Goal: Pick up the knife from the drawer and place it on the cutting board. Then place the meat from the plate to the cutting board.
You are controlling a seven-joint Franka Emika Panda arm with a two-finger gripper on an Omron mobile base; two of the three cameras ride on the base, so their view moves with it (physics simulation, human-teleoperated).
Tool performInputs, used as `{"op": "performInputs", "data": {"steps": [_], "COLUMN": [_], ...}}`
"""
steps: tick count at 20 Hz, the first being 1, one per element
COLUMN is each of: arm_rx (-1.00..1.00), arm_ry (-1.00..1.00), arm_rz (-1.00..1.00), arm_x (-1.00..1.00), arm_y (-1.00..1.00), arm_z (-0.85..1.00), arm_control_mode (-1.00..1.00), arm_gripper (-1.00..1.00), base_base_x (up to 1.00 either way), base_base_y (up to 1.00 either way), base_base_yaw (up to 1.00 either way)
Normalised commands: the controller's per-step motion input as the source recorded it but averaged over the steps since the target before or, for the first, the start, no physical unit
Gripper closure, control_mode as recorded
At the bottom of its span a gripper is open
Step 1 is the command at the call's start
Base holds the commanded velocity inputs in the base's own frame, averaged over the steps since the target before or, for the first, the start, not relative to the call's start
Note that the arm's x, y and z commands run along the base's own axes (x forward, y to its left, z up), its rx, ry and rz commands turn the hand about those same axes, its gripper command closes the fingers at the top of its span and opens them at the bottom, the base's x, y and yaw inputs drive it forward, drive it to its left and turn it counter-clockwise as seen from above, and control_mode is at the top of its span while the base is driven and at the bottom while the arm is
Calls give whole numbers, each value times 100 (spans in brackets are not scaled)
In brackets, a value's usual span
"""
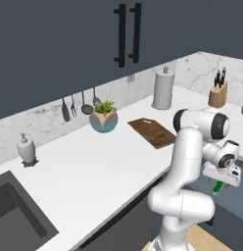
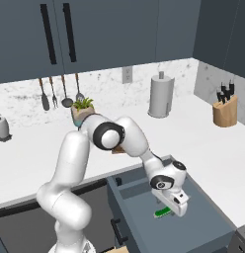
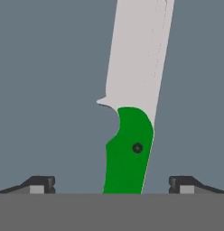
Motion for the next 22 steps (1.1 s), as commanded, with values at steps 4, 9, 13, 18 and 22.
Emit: {"op": "performInputs", "data": {"steps": [4,9,13,18,22], "arm_rx": [0,0,0,0,0], "arm_ry": [2,0,0,0,0], "arm_rz": [0,0,0,0,0], "arm_x": [10,3,0,-4,0], "arm_y": [0,0,9,16,19], "arm_z": [-33,-37,-31,-22,-9], "arm_control_mode": [-100,-100,-100,-100,-100], "arm_gripper": [-100,-100,100,100,100], "base_base_x": [0,0,0,0,0], "base_base_y": [0,0,0,0,0], "base_base_yaw": [0,0,0,0,0]}}
